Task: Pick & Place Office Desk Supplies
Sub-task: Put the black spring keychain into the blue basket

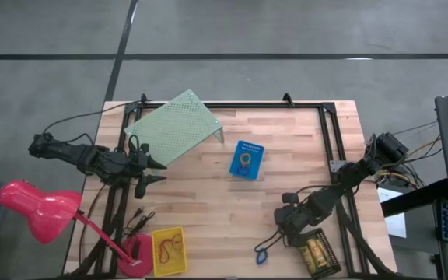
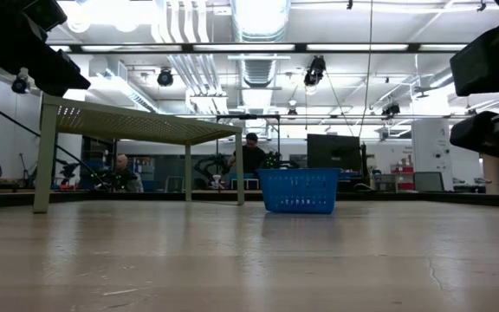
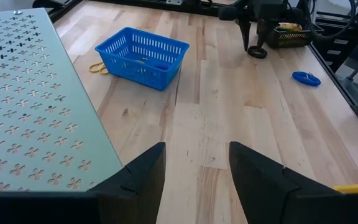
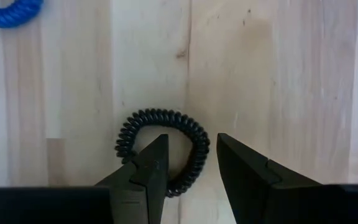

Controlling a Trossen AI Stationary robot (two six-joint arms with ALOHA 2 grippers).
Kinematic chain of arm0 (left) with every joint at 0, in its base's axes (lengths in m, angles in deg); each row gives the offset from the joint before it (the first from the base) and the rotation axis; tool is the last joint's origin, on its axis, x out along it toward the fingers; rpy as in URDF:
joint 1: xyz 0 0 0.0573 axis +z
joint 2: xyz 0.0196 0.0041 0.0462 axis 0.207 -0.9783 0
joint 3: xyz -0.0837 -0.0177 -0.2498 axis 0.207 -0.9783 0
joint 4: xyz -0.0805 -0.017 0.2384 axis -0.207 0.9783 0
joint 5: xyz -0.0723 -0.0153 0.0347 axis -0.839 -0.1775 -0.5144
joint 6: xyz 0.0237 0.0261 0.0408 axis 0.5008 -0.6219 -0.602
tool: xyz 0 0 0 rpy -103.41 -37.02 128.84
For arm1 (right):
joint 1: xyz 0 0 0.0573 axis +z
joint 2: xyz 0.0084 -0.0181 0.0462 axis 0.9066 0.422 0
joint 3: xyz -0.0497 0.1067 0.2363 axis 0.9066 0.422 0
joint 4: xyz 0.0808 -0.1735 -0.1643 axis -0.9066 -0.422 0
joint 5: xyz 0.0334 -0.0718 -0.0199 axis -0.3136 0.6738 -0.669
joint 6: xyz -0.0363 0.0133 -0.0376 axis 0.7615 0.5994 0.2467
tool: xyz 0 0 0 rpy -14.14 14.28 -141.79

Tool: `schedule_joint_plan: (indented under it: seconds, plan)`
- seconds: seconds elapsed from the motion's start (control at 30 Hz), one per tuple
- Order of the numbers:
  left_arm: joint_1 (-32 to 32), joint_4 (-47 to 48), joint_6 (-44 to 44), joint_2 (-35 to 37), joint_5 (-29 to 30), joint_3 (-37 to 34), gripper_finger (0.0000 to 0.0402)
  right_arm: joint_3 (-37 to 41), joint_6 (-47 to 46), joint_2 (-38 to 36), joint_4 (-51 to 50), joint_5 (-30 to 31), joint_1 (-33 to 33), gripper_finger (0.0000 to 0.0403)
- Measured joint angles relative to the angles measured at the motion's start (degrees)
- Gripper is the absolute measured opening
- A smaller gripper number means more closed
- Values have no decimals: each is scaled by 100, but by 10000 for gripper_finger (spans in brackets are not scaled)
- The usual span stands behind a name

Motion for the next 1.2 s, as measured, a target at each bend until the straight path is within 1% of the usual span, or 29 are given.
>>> schedule_joint_plan:
  seconds: [0.17, 0.27, 0.4, 0.6, 0.73, 1.0, 1.1, 1.2]
  plan:
    - [0, -1, 0, 0, 0, 0, 183, 8, 0, 0, -8, 31, -3, 127]
    - [0, -1, 0, 0, 0, 0, 183, 39, 0, 0, -44, 33, -3, 116]
    - [0, 0, 1, 0, 0, 0, 183, 127, -4, 0, -50, 38, -3, 88]
    - [0, 1, 0, 0, 0, 0, 183, 185, -133, -8, -38, 70, -3, 36]
    - [0, 1, 0, 0, 0, 0, 183, 185, -133, -13, -42, 79, -3, 15]
    - [0, 1, 0, 0, -1, 0, 183, 200, -157, -67, -25, 194, 1, 13]
    - [0, -1, 0, 0, 0, 0, 183, 169, -156, -217, -76, 279, -3, 13]
    - [0, -1, 1, 0, 0, 0, 183, 92, -157, -524, -60, 512, -3, 13]
